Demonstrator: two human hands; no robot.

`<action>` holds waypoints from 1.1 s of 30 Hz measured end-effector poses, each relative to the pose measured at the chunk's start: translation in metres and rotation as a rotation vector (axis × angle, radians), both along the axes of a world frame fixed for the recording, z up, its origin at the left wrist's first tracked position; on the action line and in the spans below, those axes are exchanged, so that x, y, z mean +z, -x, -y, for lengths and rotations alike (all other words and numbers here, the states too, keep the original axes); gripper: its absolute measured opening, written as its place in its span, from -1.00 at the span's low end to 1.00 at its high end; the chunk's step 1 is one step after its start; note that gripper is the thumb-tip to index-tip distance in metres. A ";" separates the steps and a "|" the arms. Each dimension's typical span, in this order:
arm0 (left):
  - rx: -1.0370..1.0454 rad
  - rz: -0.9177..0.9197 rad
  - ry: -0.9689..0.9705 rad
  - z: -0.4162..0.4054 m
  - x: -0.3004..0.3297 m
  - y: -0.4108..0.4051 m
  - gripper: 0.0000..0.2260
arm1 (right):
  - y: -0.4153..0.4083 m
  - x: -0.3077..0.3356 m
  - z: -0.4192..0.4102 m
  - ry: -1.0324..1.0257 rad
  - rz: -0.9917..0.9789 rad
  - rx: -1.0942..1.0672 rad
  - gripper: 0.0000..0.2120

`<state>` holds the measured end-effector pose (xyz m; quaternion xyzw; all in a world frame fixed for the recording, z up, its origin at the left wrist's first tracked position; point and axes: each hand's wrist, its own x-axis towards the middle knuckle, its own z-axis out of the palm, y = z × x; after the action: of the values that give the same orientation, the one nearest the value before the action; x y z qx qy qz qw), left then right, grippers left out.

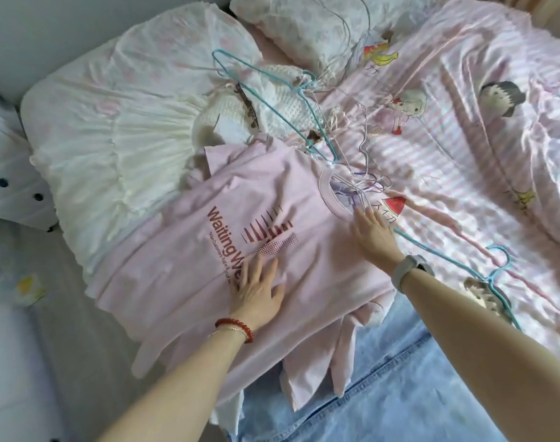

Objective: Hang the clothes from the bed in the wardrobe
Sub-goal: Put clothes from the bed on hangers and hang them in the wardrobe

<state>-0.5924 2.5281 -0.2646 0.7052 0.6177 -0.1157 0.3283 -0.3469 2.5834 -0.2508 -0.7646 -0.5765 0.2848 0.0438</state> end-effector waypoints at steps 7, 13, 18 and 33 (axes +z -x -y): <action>0.109 -0.050 -0.257 0.007 0.049 0.033 -0.54 | 0.073 0.032 0.030 -0.123 0.017 0.105 -0.56; 0.264 -0.172 -0.427 0.084 0.097 0.110 -0.59 | 0.168 0.081 0.089 -0.327 -0.152 0.321 -0.67; 0.474 -0.145 -0.454 0.203 0.127 0.166 -0.67 | 0.251 0.108 0.171 -0.338 -0.195 0.628 -0.68; 1.302 -0.628 -0.503 0.667 0.189 0.319 -0.64 | 0.502 0.164 0.512 -0.335 -0.296 1.670 -0.63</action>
<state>-0.9111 1.8614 -0.0752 0.1865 0.9807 0.0501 -0.0313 -0.8494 2.0710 -0.0865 -0.0291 -0.9723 0.2317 0.0071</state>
